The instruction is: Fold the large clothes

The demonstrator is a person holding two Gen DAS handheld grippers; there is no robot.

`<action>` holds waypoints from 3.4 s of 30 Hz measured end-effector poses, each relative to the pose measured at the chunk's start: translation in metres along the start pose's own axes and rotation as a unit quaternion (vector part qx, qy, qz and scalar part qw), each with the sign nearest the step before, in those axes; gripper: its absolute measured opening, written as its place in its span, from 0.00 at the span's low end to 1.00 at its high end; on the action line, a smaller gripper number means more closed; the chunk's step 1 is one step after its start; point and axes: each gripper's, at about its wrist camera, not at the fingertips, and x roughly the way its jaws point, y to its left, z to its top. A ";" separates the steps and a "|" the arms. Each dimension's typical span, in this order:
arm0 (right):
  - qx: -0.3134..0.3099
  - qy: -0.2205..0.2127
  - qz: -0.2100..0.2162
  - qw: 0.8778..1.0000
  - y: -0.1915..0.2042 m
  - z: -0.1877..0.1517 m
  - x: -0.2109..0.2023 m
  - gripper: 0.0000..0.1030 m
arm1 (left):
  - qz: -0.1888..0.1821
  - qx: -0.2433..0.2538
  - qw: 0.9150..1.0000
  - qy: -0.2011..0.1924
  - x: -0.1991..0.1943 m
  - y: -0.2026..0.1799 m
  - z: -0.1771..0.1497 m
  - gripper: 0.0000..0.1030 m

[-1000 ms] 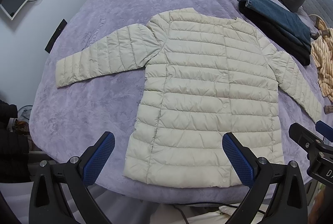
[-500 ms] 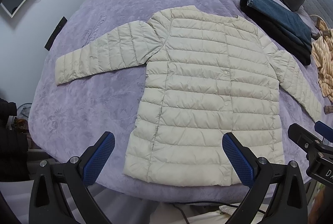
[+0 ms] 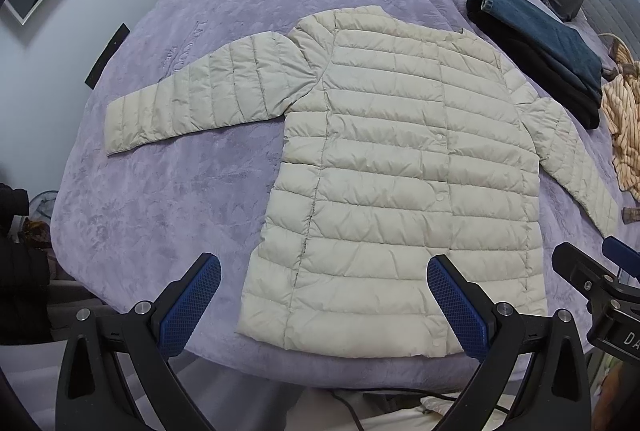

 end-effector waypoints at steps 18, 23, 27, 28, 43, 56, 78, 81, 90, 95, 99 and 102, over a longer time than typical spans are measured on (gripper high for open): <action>-0.065 0.066 0.026 0.995 0.049 0.006 0.065 1.00 | -0.020 -0.054 0.998 0.034 0.063 0.067 0.010 1.00; -0.083 0.076 0.020 0.993 0.077 0.016 0.087 1.00 | -0.032 -0.092 0.995 0.032 0.089 0.108 0.019 1.00; -0.084 0.071 0.022 0.994 0.098 0.032 0.103 1.00 | -0.044 -0.134 0.990 0.018 0.110 0.154 0.030 1.00; -0.082 0.070 0.023 0.994 0.103 0.036 0.108 1.00 | -0.044 -0.146 0.988 0.015 0.116 0.166 0.034 1.00; -0.093 0.028 0.023 0.995 0.184 0.100 0.187 0.95 | -0.105 -0.289 0.951 -0.018 0.204 0.286 0.076 1.00; -0.078 0.039 0.091 0.992 0.204 0.135 0.262 0.21 | -0.195 -0.356 0.913 -0.044 0.256 0.311 0.095 1.00; -0.057 0.032 0.119 0.991 0.183 0.126 0.266 0.20 | -0.224 -0.236 0.931 -0.164 0.171 0.273 0.157 0.09; -0.053 0.031 0.130 0.990 0.178 0.125 0.263 0.20 | -0.233 -0.171 0.940 -0.183 0.143 0.234 0.170 0.09; 0.018 0.015 0.172 0.985 0.078 0.115 0.205 0.20 | -0.243 0.004 0.958 -0.151 0.117 0.059 0.194 0.09; 0.082 0.003 0.120 0.989 -0.022 0.095 0.179 0.21 | -0.213 0.113 0.964 -0.108 0.137 -0.052 0.180 0.09; 0.126 0.003 0.095 0.988 -0.085 0.077 0.172 0.21 | -0.156 0.190 0.966 -0.084 0.162 -0.120 0.155 0.10; 0.150 0.003 0.091 0.985 -0.114 0.067 0.170 0.21 | -0.120 0.227 0.964 -0.071 0.177 -0.146 0.138 0.10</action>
